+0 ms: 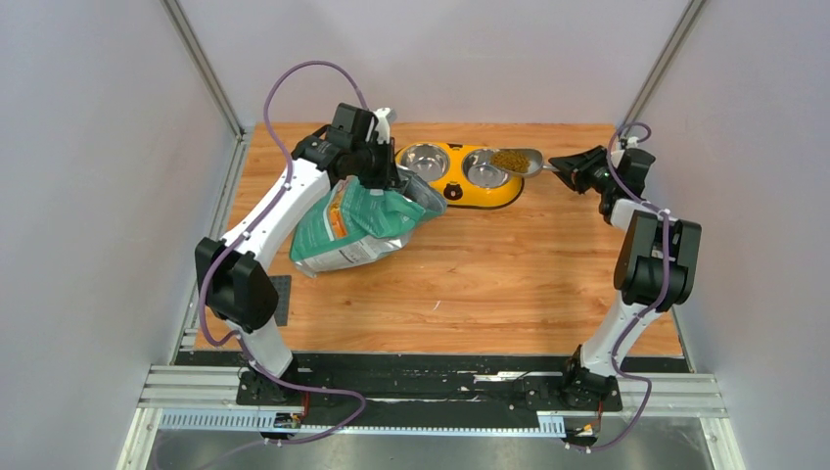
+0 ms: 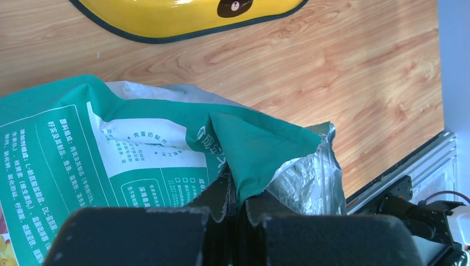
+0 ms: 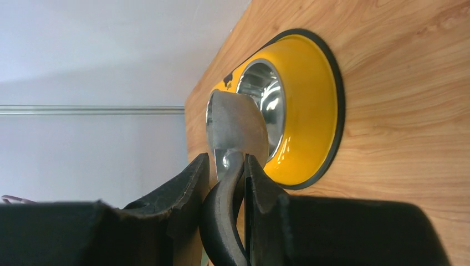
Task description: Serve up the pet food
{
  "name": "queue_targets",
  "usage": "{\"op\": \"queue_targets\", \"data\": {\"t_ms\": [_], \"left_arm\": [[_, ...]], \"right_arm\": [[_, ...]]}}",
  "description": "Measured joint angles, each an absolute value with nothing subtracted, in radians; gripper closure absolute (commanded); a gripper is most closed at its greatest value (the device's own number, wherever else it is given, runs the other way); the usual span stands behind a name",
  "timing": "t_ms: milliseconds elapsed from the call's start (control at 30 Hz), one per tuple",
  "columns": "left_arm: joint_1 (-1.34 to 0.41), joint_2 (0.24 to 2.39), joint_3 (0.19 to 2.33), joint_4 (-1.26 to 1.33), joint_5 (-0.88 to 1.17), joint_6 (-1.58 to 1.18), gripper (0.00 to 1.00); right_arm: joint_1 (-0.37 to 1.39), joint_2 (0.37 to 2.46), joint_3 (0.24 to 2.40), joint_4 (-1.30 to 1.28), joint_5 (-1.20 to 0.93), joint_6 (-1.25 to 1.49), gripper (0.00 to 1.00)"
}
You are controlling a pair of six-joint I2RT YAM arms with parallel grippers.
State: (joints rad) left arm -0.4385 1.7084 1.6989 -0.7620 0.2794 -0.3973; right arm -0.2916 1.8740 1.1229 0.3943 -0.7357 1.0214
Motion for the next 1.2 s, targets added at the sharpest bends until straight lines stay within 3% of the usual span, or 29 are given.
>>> {"op": "queue_targets", "data": {"t_ms": [867,1200], "left_arm": [[-0.441,1.755,1.699,-0.731,0.312,-0.398,1.0],[-0.443,1.755,1.699,-0.732,0.305,-0.394,1.0]], "right_arm": [[-0.126,1.936,1.38,0.08,-0.394,0.641,1.0],[-0.086,1.935,1.526,-0.149,-0.305,0.553,1.0]]}}
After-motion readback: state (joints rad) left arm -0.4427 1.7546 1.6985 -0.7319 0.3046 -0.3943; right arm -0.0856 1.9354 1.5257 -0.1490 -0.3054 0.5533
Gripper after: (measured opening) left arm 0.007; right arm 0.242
